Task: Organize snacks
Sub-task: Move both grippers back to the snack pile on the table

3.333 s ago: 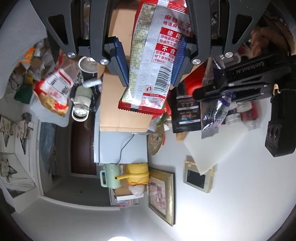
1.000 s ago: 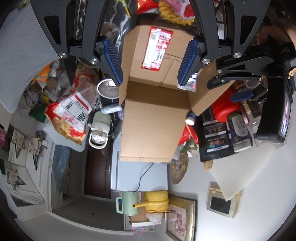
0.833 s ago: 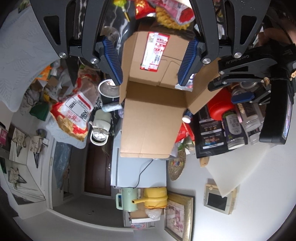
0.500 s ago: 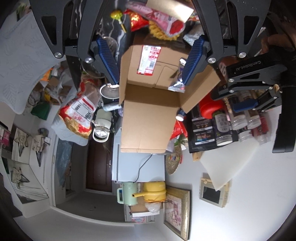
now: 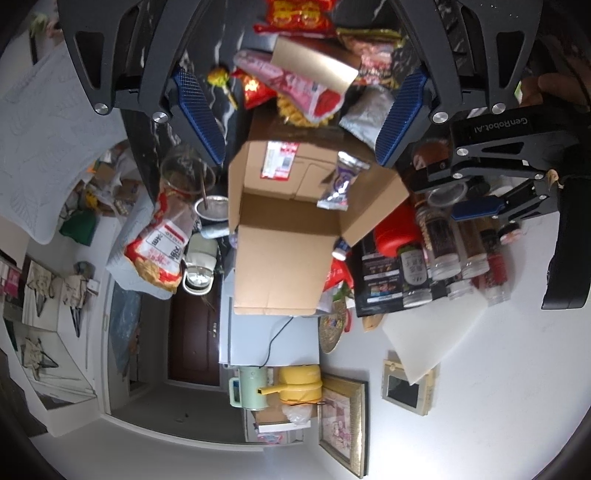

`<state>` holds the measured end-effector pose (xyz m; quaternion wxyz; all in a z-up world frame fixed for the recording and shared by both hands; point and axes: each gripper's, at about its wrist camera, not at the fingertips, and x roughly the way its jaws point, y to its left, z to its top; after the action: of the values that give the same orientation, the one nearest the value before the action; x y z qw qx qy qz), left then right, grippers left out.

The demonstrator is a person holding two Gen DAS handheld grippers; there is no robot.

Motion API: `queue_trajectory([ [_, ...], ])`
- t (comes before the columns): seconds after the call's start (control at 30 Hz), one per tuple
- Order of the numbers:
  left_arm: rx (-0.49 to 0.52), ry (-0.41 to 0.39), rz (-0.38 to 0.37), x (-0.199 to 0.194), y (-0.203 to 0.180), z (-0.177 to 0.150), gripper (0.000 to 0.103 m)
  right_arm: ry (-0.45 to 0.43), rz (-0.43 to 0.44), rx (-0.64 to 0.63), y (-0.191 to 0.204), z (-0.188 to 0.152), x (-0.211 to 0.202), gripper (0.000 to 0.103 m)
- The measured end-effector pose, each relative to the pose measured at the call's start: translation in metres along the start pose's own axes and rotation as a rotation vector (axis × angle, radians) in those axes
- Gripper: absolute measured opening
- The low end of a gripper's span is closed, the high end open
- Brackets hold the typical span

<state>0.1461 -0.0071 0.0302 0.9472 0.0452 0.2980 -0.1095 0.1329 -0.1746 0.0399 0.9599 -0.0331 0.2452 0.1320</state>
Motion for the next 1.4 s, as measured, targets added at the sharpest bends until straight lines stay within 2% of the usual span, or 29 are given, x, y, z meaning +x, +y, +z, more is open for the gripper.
queue_trajectory([
  [0.23, 0.025, 0.038, -0.024, -0.004, -0.011, -0.023, 0.07, 0.04, 0.007, 0.009, 0.003, -0.026, -0.004, 0.095],
  [0.4, 0.017, 0.074, 0.001, 0.006, -0.015, -0.038, 0.07, 0.08, -0.01, 0.023, 0.004, -0.048, 0.001, 0.103],
  [0.6, -0.004, 0.066, 0.04, 0.016, -0.018, -0.06, 0.07, 0.157, -0.061, 0.025, 0.005, -0.084, 0.018, 0.103],
  [0.7, -0.008, 0.098, 0.053, 0.026, -0.02, -0.07, 0.07, 0.203, -0.097, 0.044, 0.002, -0.099, 0.028, 0.103],
  [0.87, -0.042, 0.168, 0.025, 0.043, -0.017, -0.087, 0.07, 0.261, -0.108, 0.089, -0.006, -0.118, 0.039, 0.103],
  [1.0, -0.046, 0.209, 0.021, 0.056, -0.019, -0.098, 0.07, 0.308, -0.101, 0.124, -0.009, -0.133, 0.051, 0.103],
  [1.1, -0.076, 0.242, -0.018, 0.066, -0.017, -0.101, 0.07, 0.349, -0.096, 0.137, -0.008, -0.14, 0.062, 0.103],
  [1.27, -0.111, 0.257, -0.052, 0.074, -0.013, -0.102, 0.07, 0.397, -0.026, 0.183, -0.014, -0.146, 0.075, 0.103],
  [1.4, -0.118, 0.305, -0.08, 0.085, -0.014, -0.104, 0.07, 0.423, 0.004, 0.197, -0.017, -0.151, 0.085, 0.103],
])
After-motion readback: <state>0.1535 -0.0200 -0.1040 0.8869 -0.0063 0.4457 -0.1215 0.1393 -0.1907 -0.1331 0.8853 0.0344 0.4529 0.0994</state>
